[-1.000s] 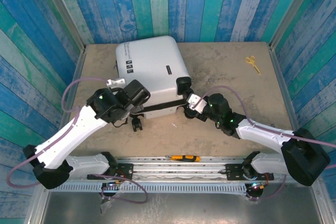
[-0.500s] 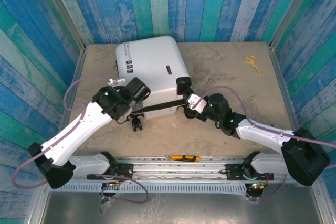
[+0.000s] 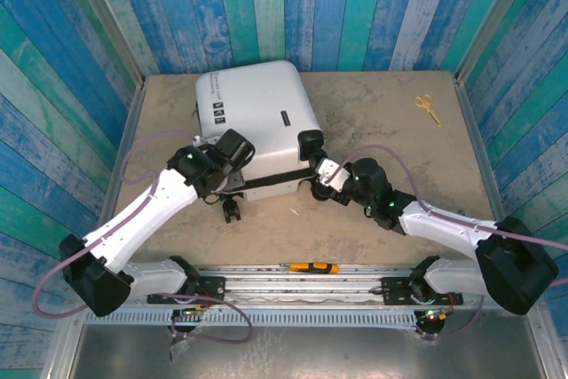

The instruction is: Pack the luggage

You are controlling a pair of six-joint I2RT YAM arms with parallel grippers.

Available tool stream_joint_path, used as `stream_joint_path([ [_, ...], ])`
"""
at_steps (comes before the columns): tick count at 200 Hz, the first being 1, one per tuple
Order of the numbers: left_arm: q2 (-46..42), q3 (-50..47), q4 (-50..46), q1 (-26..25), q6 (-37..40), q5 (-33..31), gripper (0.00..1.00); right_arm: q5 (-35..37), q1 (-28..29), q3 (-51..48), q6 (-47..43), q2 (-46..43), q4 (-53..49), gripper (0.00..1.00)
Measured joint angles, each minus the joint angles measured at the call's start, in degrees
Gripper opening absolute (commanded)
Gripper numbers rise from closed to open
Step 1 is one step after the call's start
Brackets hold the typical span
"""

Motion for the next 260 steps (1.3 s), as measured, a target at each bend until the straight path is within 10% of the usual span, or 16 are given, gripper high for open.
stream_joint_path([
  [90, 0.17, -3.5, 3.56, 1.68, 2.62, 3.74, 0.0, 0.85, 0.02, 0.11, -0.04, 0.0, -0.33, 0.0],
  [260, -10.21, -13.05, 17.11, 22.95, 21.84, 16.7, 0.0, -10.49, -0.94, 2.36, -8.7, 4.66, 4.74, 0.0],
])
